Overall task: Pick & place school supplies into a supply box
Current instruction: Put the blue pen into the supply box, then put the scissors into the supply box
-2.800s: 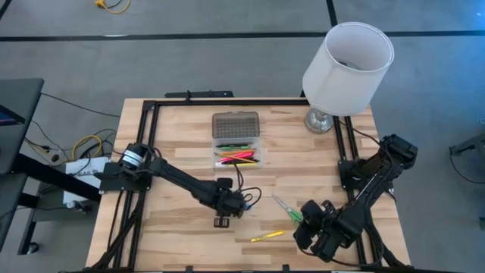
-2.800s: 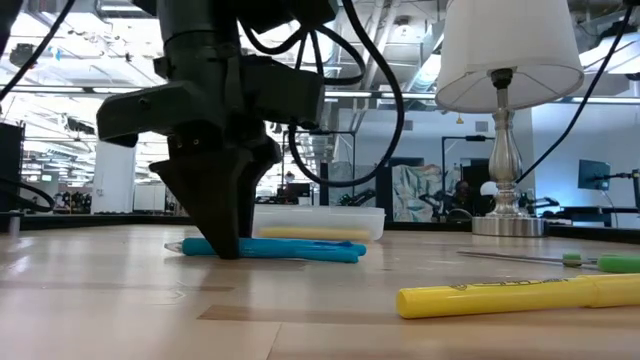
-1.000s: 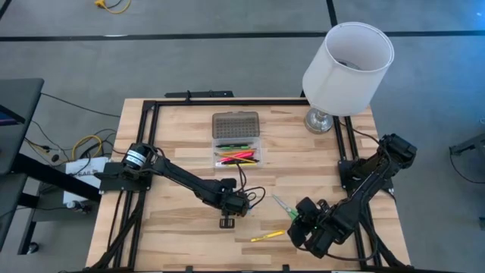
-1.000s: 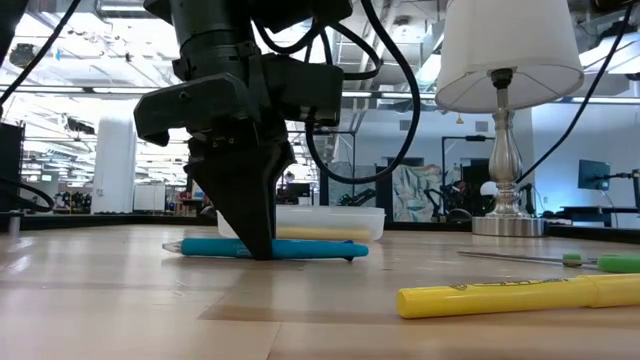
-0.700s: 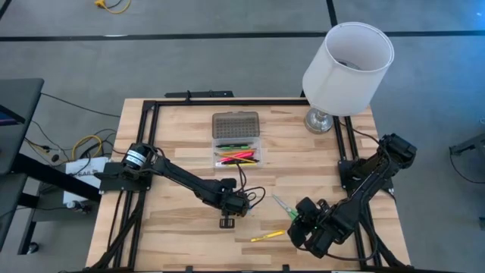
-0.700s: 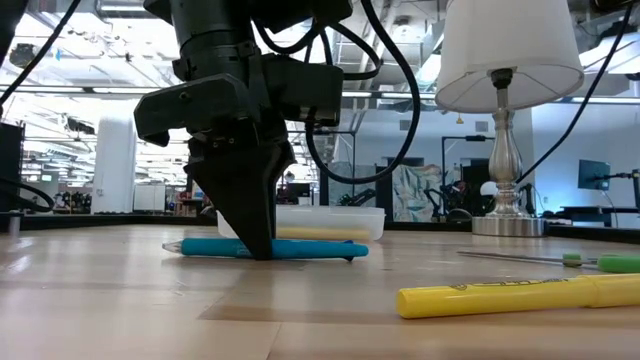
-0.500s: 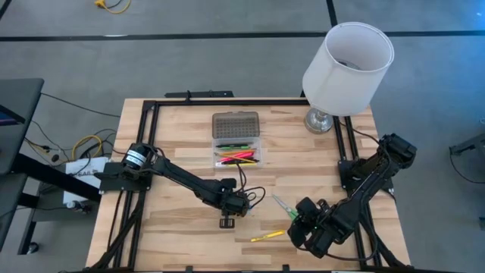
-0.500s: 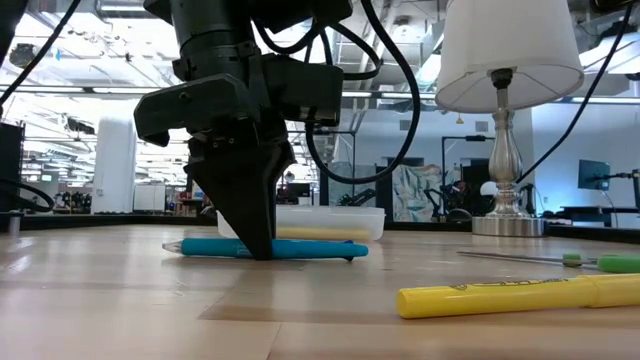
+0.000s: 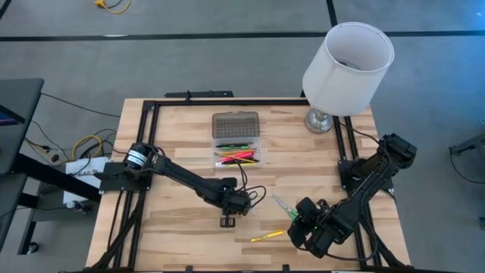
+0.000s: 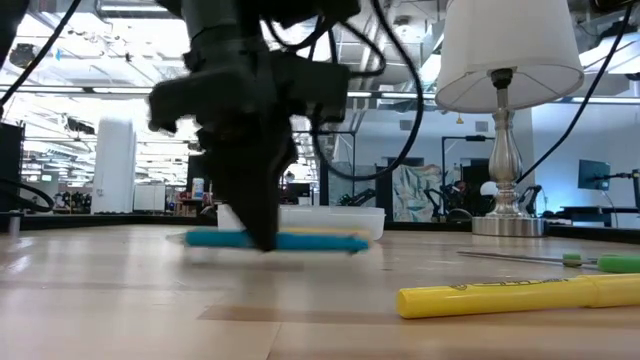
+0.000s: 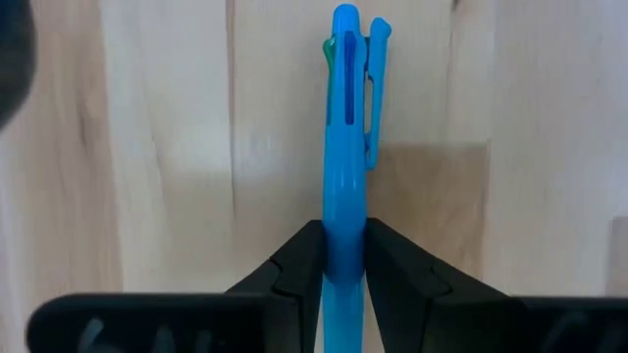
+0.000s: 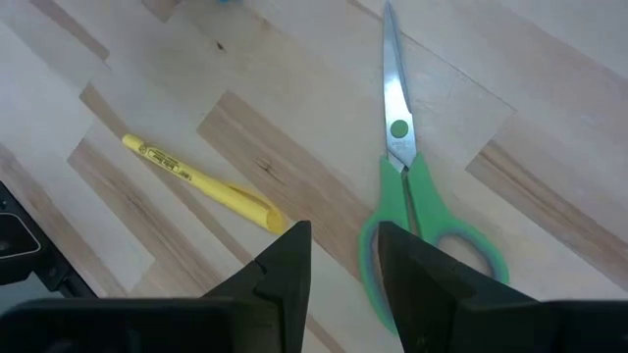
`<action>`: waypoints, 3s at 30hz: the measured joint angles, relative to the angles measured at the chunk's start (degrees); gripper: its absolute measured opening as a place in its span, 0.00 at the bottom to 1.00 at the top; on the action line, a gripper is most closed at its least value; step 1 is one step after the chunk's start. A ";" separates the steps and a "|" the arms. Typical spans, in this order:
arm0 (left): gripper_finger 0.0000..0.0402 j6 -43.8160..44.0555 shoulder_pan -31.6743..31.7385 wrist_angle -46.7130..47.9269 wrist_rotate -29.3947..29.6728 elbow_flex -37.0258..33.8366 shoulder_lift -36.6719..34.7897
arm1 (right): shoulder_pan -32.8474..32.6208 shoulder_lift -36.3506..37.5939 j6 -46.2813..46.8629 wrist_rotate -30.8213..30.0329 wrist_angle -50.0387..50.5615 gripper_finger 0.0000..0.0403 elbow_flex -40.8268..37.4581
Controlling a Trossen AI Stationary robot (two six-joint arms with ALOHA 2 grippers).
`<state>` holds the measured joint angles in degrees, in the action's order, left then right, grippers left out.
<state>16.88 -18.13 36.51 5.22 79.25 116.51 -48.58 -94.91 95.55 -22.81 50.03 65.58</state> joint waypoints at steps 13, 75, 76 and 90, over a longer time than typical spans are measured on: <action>0.13 -4.33 3.26 5.31 -0.40 8.98 -0.07 | 0.00 0.00 0.39 0.00 -0.45 0.28 0.00; 0.43 -18.73 18.49 21.64 -0.36 16.21 -18.45 | 0.09 -0.04 1.49 -1.11 -6.67 0.28 -3.55; 0.43 -18.44 17.59 21.78 -0.26 16.21 -20.17 | 0.09 -0.04 1.48 -1.09 -7.98 0.28 -4.02; 0.43 -5.27 1.81 30.35 13.85 16.06 -34.75 | -0.55 -0.04 -5.28 0.35 -9.78 0.28 -4.96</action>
<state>11.62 -16.32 66.86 19.07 95.32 81.76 -49.12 -94.96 90.27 -22.46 40.25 60.62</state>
